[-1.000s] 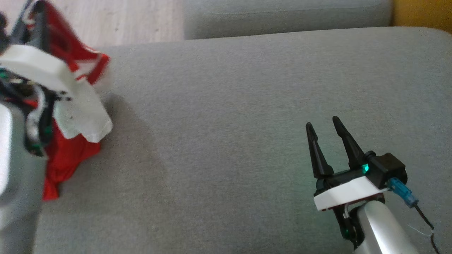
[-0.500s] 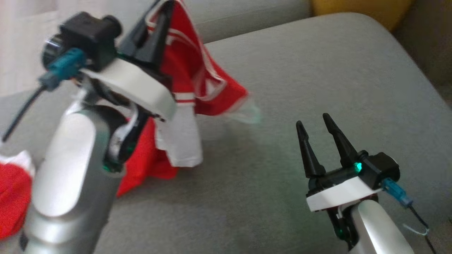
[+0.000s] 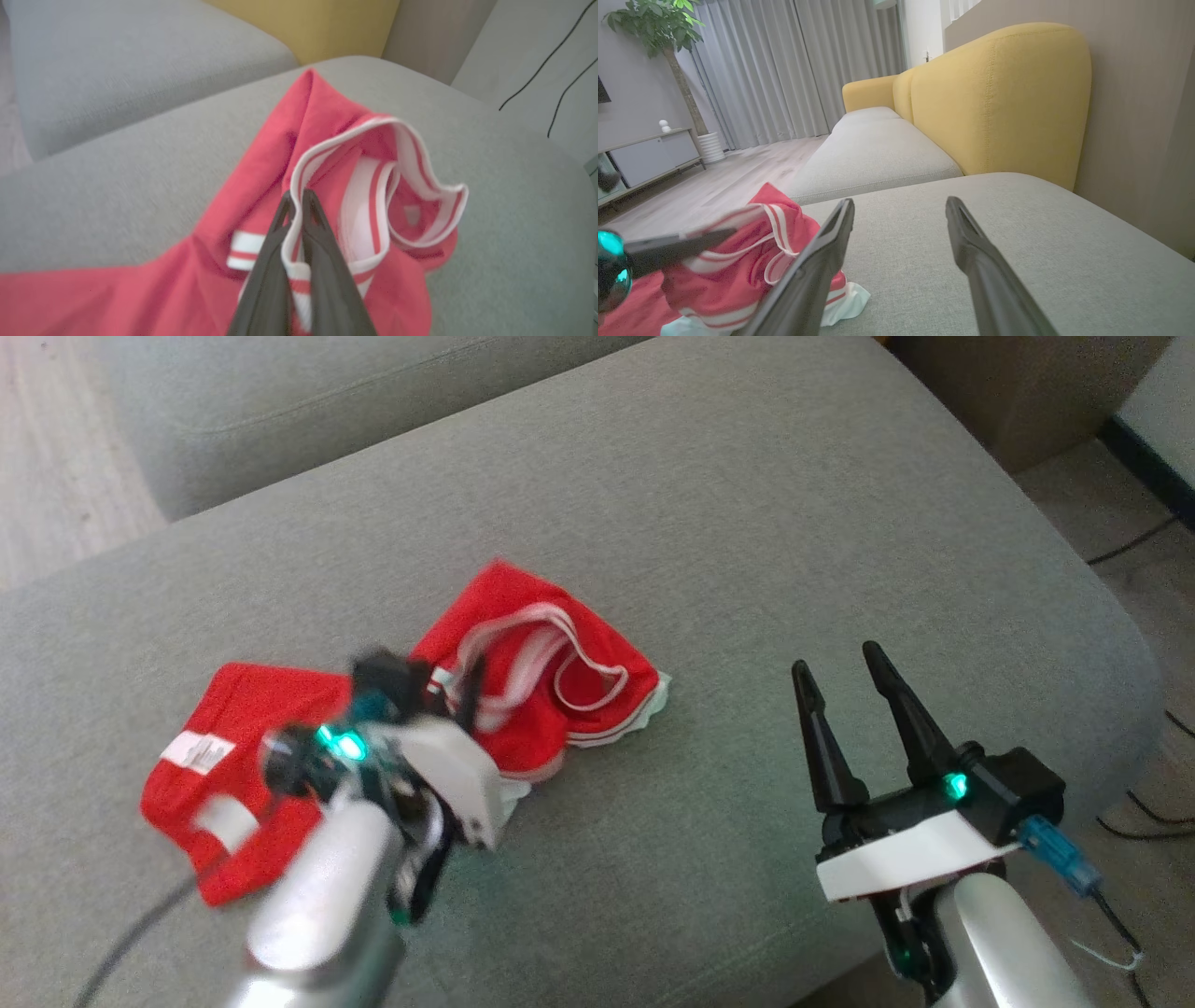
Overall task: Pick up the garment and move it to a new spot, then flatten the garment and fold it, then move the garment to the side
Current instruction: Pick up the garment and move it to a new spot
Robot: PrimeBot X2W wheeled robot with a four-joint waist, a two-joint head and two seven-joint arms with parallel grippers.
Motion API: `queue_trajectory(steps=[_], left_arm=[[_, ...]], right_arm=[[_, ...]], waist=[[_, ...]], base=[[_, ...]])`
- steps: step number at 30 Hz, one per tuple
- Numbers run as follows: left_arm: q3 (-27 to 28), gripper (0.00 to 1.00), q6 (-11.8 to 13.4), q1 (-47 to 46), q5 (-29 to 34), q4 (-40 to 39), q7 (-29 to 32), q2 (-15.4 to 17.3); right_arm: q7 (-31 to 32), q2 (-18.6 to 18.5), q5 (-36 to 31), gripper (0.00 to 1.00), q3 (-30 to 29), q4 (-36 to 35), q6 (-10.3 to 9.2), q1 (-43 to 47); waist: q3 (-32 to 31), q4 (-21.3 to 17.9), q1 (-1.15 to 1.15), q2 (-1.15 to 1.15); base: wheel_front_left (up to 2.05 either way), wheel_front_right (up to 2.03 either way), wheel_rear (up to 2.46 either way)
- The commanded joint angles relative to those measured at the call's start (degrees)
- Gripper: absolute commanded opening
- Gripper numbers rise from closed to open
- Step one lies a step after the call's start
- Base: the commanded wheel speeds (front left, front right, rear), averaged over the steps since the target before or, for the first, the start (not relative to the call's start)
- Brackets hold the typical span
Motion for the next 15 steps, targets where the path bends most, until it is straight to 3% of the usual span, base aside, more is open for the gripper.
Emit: queue_trajectory(steps=[1, 2, 3, 5, 11, 15], left_arm=[[1.5, 0.00, 0.2, -2.3, 0.3, -0.2, -2.3, -0.4], [1.4, 0.02, 0.6, -2.2, 0.5, 1.9, -4.8, -1.1], [1.0, 0.38, 0.8, -2.2, 1.1, 3.8, -7.3, -1.5], [0.3, 1.00, 0.8, -2.2, 1.4, 6.7, -11.6, -2.6], [-0.9, 1.00, 1.4, -0.7, 1.8, 7.1, -24.0, -4.0], [-1.1, 1.00, 2.2, 2.8, 2.1, 3.4, -26.5, -4.1]], right_arm=[[-0.5, 0.5, -0.2, 1.00, 1.2, -2.1, 0.44, -1.2], [-0.5, 0.6, -0.2, 1.00, 1.3, -2.1, 0.44, -1.3], [-0.5, 0.6, -0.2, 1.00, 1.4, -2.1, 0.44, -1.4], [-0.5, 0.6, -0.6, 1.00, 1.1, -2.2, 0.44, -1.5], [-0.5, -0.4, -2.3, 1.00, -1.0, -3.0, 0.44, -0.6], [-0.5, -1.0, -3.4, 1.00, -2.8, -4.1, 0.44, 0.6]], waist=[[0.3, 0.9, -0.01, 0.00], [0.4, 1.4, -0.01, 0.00], [0.5, 1.9, -0.01, 0.00], [0.3, 3.4, -0.01, 0.00], [-1.6, 8.5, -0.01, 0.00], [-3.0, 11.7, -0.01, 0.00]], base=[[0.00, 0.00, 0.00], [0.00, 0.00, 0.00], [0.00, 0.00, 0.00], [0.00, 0.00, 0.00], [0.00, 0.00, 0.00], [0.00, 0.00, 0.00]])
